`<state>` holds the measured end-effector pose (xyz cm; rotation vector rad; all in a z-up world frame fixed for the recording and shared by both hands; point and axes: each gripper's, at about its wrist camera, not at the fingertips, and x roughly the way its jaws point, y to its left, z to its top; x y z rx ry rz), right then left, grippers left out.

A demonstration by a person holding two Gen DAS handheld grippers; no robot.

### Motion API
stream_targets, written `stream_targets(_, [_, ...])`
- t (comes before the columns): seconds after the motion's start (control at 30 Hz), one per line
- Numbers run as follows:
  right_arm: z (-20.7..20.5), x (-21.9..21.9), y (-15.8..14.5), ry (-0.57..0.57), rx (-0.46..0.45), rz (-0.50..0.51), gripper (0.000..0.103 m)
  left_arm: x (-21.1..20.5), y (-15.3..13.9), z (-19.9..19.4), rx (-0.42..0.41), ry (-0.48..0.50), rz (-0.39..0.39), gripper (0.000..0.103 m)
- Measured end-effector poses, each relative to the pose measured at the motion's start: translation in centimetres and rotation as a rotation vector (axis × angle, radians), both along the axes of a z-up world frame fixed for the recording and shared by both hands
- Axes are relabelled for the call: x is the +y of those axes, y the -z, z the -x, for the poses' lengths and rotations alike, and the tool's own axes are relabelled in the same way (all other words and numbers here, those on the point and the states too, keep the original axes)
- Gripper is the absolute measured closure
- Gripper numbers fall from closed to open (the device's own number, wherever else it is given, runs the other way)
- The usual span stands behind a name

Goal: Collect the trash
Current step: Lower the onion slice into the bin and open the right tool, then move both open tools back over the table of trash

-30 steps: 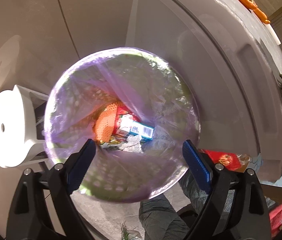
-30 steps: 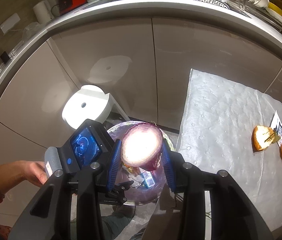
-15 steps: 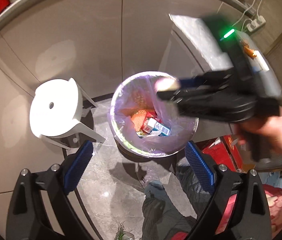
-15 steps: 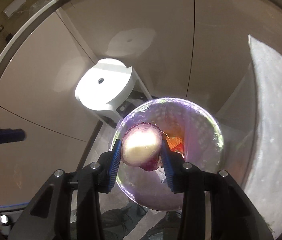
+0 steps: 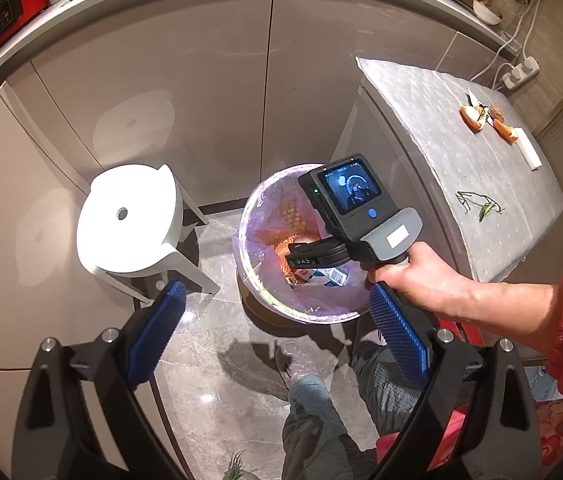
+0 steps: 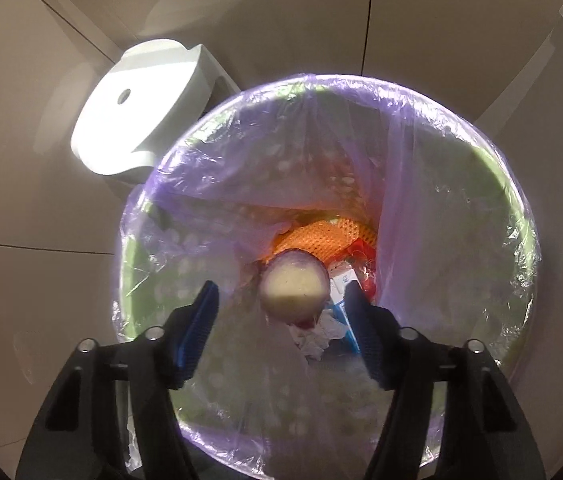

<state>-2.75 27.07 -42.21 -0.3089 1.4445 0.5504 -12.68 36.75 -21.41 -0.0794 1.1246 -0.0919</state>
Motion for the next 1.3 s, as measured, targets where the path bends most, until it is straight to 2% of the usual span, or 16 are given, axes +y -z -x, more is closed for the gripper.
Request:
stream_targets(0.17, [0.2,0.4,-0.7,-0.019,-0.022,-0.001,0.012,-0.3,0.0,-0.1,-0.004,0.002,0.004,0.014])
stream_targets(0.37, [-0.1,0.6,-3.3,-0.006,-0.043,-0.037,0.011,-0.9,-0.7,-0.6,-0.023,0.020,0.003,0.014])
stream_targets(0.47, [0.0,0.6,-7.2,-0.010,-0.095,-0.092,0.011,-1.2,-1.6,-1.0,-0.035,0.032,0.001,0.014])
stream_targets(0.6, [-0.1,-1.6,-15.4,0.024,-0.182,-0.231,0.011,-2.3,-4.4,-1.6,-0.084,0.067,0.003,0.014])
stream_targets(0.77, [-1.5,-8.2,-25.5,0.128,-0.323,-0.329,0.007,-5.2,-8.7,-3.3,-0.172,0.148,0.013,0.014])
stream_targets(0.93, [-2.4,-17.5,-32.3,0.266,-0.462,-0.318,0.007,-11.1,-12.3,-6.3,-0.250,0.295,0.014,0.013])
stream_targets(1.1, [-2.0,-27.6,-35.7,0.409,-0.570,-0.250,0.007,-19.1,-14.6,-9.3,-0.304,0.466,0.011,0.013])
stream_targets(1.3, [-1.4,-37.7,-36.8,0.559,-0.626,-0.195,0.007,-28.1,-15.7,-12.1,-0.315,0.606,0.027,0.013])
